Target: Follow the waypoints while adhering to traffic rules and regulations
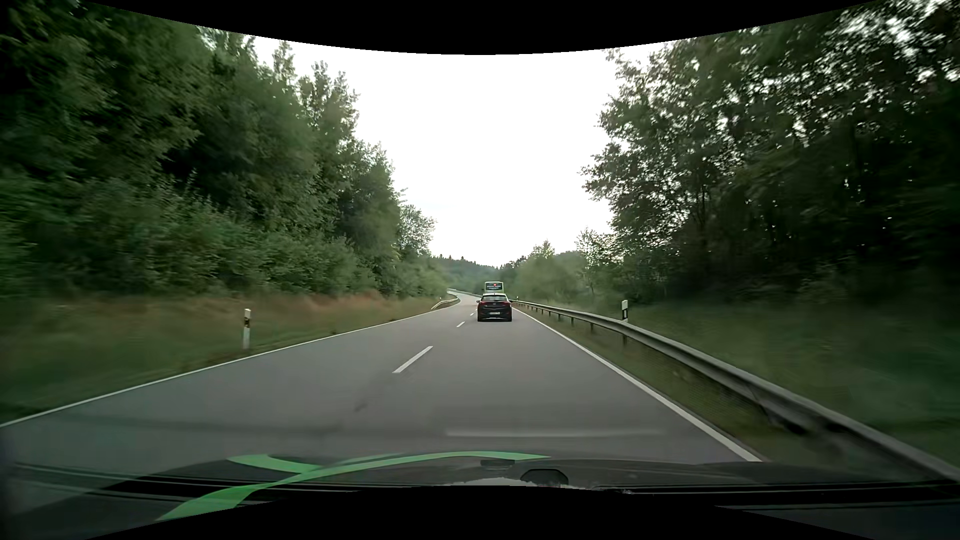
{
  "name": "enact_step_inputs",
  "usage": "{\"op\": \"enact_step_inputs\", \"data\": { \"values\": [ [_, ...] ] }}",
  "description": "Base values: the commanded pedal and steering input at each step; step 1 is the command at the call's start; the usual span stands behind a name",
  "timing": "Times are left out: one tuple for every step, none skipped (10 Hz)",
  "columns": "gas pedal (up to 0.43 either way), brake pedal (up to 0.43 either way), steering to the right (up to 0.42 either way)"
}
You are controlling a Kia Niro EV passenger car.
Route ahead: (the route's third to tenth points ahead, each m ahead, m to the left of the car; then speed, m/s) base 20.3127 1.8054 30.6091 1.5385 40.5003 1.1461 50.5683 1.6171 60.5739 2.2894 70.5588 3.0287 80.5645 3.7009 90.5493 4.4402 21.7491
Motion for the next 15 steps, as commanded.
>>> {"op": "enact_step_inputs", "data": {
  "values": [
    [0.067,0.0,-0.006],
    [0.079,0.0,-0.006],
    [0.087,0.0,-0.006],
    [0.087,0.0,-0.006],
    [0.087,0.0,-0.006],
    [0.087,0.0,-0.006],
    [0.087,0.0,-0.006],
    [0.098,0.0,-0.006],
    [0.11,0.0,-0.006],
    [0.13,0.0,-0.006],
    [0.15,0.0,-0.006],
    [0.15,0.0,-0.006],
    [0.157,0.0,-0.006],
    [0.169,0.0,-0.006],
    [0.169,0.0,-0.006]
  ]
}}
